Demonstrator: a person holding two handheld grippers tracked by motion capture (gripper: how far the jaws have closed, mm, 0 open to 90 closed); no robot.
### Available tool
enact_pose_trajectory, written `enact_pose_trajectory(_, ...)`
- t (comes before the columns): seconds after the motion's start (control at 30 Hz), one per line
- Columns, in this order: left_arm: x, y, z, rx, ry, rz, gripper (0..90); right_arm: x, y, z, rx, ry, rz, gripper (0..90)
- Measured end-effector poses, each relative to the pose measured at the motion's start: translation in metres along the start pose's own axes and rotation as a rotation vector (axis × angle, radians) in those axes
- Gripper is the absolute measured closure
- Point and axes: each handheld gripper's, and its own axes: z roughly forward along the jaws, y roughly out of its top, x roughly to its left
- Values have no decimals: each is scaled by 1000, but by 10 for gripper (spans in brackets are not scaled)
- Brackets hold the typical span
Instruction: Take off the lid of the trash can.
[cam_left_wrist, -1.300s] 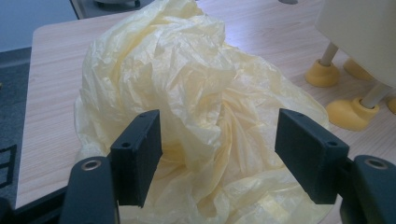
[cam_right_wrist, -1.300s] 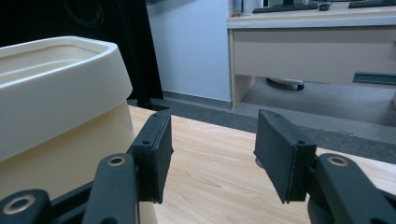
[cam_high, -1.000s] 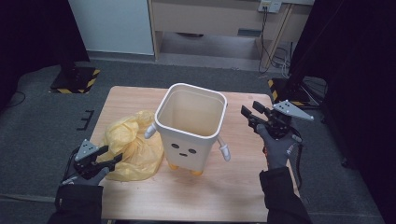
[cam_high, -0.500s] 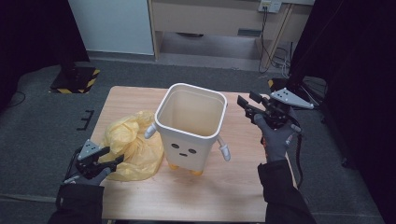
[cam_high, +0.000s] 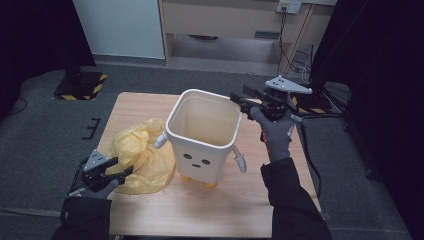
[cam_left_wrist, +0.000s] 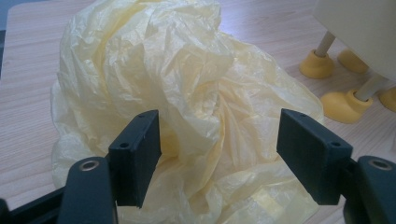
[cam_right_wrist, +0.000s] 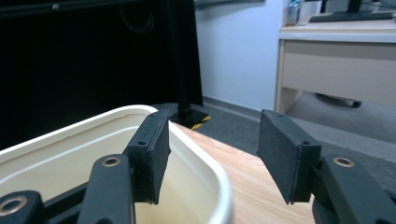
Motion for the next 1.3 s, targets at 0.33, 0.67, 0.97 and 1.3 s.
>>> enact_pose_trajectory(0.33, 0, 0, 0, -1, -3, 0, 299, 8, -7, 33, 81, 54, 10, 434)
enact_pose_trajectory(0.67, 0, 0, 0, 3, -7, 1, 299, 4, -10, 46, 128, 71, 20, 473)
enact_pose_trajectory(0.97, 0, 0, 1, 8, -12, 10, 299, -5, -25, 56, 174, 73, 24, 597)
enact_pose_trajectory(1.3, 0, 0, 2, 12, -15, 13, 299, -9, -24, 57, 175, 112, 43, 619)
